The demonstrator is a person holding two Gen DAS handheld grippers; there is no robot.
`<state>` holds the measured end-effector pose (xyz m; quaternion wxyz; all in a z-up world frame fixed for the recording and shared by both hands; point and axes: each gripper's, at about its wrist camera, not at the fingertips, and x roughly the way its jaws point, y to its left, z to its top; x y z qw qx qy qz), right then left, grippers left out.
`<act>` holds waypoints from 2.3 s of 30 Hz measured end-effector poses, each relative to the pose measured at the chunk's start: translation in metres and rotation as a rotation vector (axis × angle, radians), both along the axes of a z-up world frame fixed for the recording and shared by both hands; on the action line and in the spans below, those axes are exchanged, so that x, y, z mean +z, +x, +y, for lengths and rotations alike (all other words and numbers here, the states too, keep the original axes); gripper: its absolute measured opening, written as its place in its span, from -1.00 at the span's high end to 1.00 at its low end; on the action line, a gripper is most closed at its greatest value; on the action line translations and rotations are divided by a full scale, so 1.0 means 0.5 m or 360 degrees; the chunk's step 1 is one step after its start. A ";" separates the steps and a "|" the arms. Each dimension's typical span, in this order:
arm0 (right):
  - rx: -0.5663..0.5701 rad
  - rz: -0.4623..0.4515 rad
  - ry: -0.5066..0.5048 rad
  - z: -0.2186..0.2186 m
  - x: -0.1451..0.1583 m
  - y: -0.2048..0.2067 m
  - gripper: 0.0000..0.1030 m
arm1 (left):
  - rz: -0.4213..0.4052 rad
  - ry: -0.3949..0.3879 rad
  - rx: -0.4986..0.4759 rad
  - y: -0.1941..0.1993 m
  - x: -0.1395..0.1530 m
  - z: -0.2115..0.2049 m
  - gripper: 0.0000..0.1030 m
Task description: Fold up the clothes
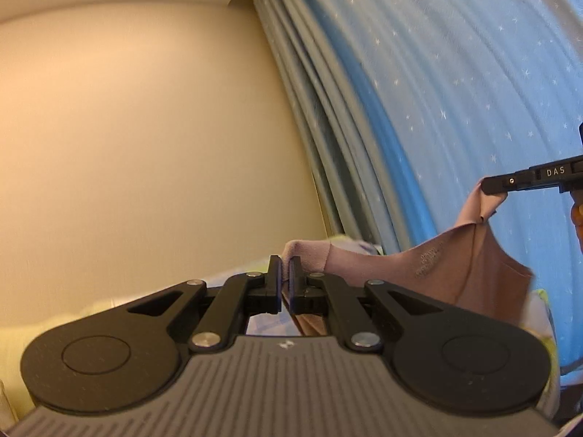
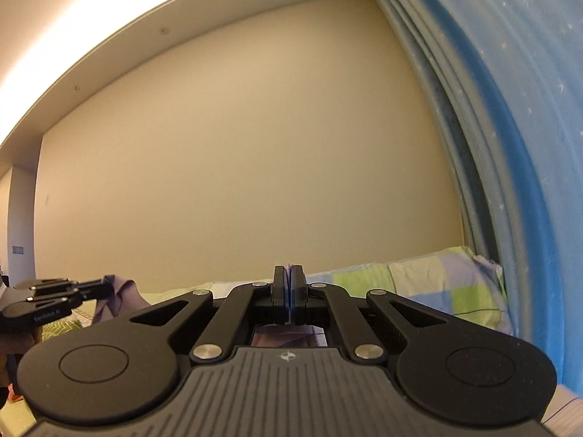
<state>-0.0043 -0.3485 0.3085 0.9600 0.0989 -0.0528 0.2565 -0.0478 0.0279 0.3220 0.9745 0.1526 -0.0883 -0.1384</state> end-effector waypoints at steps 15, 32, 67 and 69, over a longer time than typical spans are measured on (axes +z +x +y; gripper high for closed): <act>-0.0176 0.0574 -0.0105 0.053 -0.353 0.605 0.94 | 0.0568 -0.0035 0.0183 0.590 -0.278 -0.052 0.73; -0.0180 0.1298 0.0069 -0.016 -0.645 0.398 -0.11 | 0.1493 -0.0145 0.0181 0.489 -0.678 0.039 0.18; -0.0180 0.1698 -0.0308 0.001 -0.772 0.149 -0.10 | 0.1721 -0.0288 -0.0469 0.345 -0.741 0.028 0.79; -0.0181 0.1714 -0.0319 0.003 -0.774 0.147 -0.10 | 0.1731 -0.0283 -0.0474 0.335 -0.738 0.028 0.87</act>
